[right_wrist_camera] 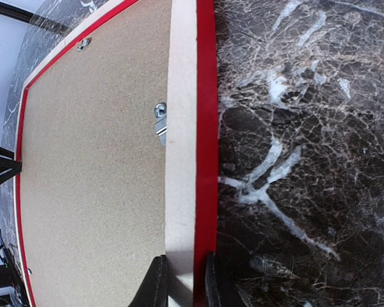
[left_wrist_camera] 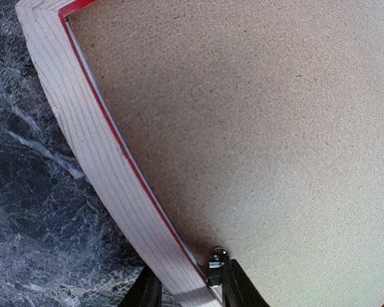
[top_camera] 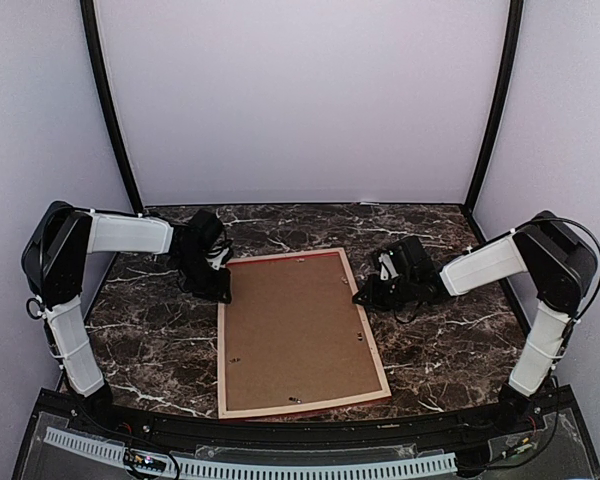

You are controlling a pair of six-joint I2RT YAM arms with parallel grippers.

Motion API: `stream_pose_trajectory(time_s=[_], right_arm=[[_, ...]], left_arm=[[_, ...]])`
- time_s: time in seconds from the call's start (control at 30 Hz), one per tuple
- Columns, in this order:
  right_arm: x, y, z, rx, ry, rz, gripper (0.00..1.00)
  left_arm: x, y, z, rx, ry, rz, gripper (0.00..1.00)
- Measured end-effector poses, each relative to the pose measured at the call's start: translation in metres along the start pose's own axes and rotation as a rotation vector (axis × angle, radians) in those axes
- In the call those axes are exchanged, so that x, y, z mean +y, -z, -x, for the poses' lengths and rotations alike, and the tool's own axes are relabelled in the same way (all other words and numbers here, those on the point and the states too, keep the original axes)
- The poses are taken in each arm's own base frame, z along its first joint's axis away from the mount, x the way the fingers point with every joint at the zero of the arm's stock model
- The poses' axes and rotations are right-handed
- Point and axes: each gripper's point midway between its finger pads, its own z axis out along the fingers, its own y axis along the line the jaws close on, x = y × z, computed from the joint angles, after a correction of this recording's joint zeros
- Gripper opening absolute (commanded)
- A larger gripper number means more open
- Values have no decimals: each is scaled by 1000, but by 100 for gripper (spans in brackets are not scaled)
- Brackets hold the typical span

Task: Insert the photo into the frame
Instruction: Press the fastener onto the backboard.

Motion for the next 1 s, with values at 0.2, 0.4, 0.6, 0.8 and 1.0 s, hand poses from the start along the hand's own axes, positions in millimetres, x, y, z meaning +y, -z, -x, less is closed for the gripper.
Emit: stream_pose_trajectory(time_s=[0.2,0.4,0.6,0.8,1.0], right_arm=[[0,0,0,-1,0,1,0],[0,0,0,-2,0,3,0],[0,2,0,-12,-10,2,0],[-5,12,-4,-36,-52,-6,0],[-8,15,-7,-48,-92,-4,0]], left_arm=[[0,0,0,0,3,-3,15],[1,1,1,-2,-2,2,37],[-3,2,5,-3,-35,-16,47],[-15,-3,18,4,-47,-72,48],[-18,-9,36,6,-50,-89,51]])
